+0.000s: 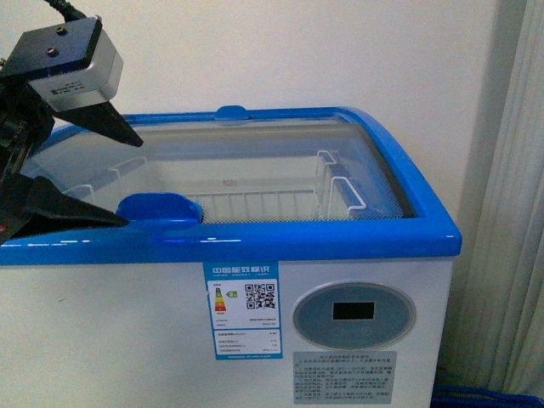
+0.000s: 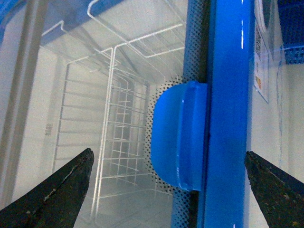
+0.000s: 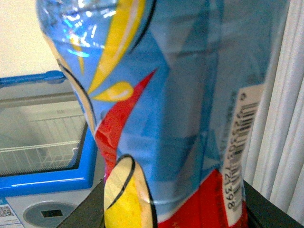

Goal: Put drink in fridge

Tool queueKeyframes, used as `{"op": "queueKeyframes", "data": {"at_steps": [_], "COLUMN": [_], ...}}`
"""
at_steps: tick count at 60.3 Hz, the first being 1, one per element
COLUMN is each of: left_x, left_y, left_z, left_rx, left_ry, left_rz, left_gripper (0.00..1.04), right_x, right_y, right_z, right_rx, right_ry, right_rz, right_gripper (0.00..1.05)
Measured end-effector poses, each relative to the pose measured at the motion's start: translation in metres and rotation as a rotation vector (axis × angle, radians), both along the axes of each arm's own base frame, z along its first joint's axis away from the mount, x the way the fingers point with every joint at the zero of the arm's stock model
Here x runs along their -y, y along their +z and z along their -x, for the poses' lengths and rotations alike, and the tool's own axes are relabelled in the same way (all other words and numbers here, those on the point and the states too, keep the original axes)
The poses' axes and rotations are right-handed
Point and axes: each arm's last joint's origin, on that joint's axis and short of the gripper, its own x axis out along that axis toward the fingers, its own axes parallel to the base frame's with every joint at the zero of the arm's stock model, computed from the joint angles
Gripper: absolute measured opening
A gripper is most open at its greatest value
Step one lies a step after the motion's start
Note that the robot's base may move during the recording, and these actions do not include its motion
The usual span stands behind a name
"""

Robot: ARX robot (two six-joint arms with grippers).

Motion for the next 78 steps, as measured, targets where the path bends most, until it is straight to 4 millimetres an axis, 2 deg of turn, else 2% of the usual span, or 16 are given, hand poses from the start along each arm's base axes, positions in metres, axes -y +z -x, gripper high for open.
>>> {"op": "queueKeyframes", "data": {"at_steps": [16,34,48,60,78], "left_x": [0.009,0.012,0.014,0.017,0.018], "left_y": [0.009,-0.012,-0.018,-0.019,-0.018], "left_z": [-0.008,-0.025,-0.035,-0.054,-0.100], "left_rx": [0.085,0.067,0.085,0.239,0.575], "left_ry": [-0.004,0.034,0.038,0.061,0.255], "left_rz": [0.038,0.032,0.066,0.084,0.034], "left_gripper": [0.97,0.97,0.97,0.97,0.97], "right_x": [0.000,0.000,0.000,0.000,0.000], "right_y": [0.000,0.000,0.000,0.000,0.000], "right_z": [0.000,0.000,0.000,0.000,0.000], "right_rx": [0.000,-0.001,0.000,0.000,0.000], "right_ry": [0.000,0.000,0.000,0.001,0.001], "right_rz": [0.000,0.000,0.000,0.000,0.000], "right_gripper": [0.43,0.43,0.43,0.43,0.43]}}
